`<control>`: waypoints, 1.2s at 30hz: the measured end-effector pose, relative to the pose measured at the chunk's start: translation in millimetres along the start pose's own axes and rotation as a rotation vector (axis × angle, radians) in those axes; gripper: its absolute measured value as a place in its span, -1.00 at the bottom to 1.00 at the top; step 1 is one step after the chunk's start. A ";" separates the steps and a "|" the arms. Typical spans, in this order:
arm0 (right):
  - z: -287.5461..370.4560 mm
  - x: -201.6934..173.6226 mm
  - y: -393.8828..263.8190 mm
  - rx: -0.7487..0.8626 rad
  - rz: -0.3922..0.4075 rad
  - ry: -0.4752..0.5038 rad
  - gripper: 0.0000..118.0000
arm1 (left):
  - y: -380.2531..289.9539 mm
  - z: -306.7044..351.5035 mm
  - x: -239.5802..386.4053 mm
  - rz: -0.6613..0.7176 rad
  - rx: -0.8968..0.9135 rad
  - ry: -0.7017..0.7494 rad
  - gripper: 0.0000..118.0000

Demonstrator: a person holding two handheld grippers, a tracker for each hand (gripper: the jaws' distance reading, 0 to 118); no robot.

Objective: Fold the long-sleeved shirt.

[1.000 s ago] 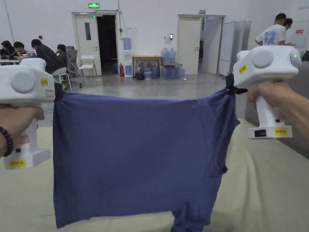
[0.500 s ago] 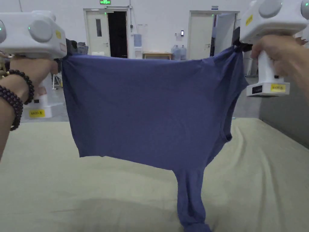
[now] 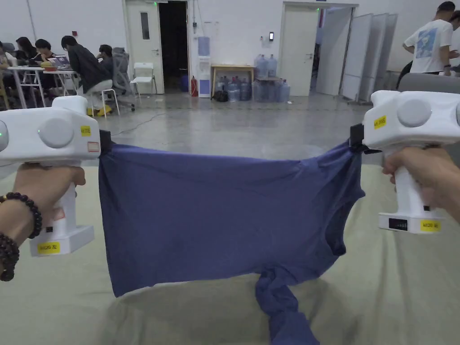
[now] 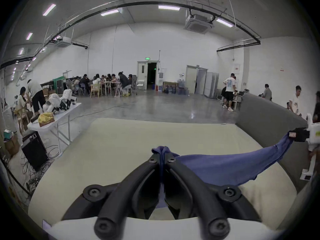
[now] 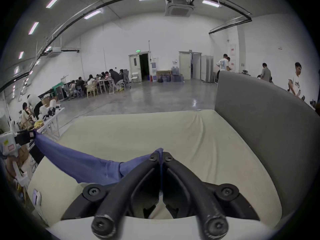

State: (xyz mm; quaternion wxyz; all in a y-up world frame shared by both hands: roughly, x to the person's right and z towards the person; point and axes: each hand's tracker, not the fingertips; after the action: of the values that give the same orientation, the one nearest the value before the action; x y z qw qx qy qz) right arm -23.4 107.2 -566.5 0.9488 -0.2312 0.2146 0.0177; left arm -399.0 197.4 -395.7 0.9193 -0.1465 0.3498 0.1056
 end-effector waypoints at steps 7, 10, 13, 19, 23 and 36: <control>134.2 -6.3 -94.1 -0.013 0.085 0.053 -1.00 | -73.2 129.4 -54.2 -0.062 -0.015 -0.083 -1.00; 161.3 -5.6 -161.0 -0.106 0.139 0.047 -1.00 | -130.5 162.1 -71.6 -0.107 -0.069 -0.091 -1.00; 179.9 -5.4 -243.6 -0.265 0.154 0.080 -1.00 | -192.5 168.3 -97.2 -0.112 -0.218 -0.091 -1.00; 202.6 -16.2 -370.2 -0.507 0.243 0.160 -1.00 | -296.8 193.1 -139.0 -0.091 -0.452 -0.133 -1.00; 204.2 -18.3 -421.5 -0.654 0.303 0.196 -1.00 | -348.8 200.3 -151.1 -0.140 -0.544 -0.107 -1.00; 182.5 -3.2 -433.6 -0.717 0.257 0.178 0.82 | -337.2 189.9 -167.8 -0.095 -0.588 -0.142 0.99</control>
State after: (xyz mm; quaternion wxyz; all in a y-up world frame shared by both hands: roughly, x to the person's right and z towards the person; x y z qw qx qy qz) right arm 104.1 -198.1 -232.1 0.7755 -0.5198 0.3038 0.1903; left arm -305.7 -68.0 -81.4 0.8634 -0.4149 0.2318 0.1690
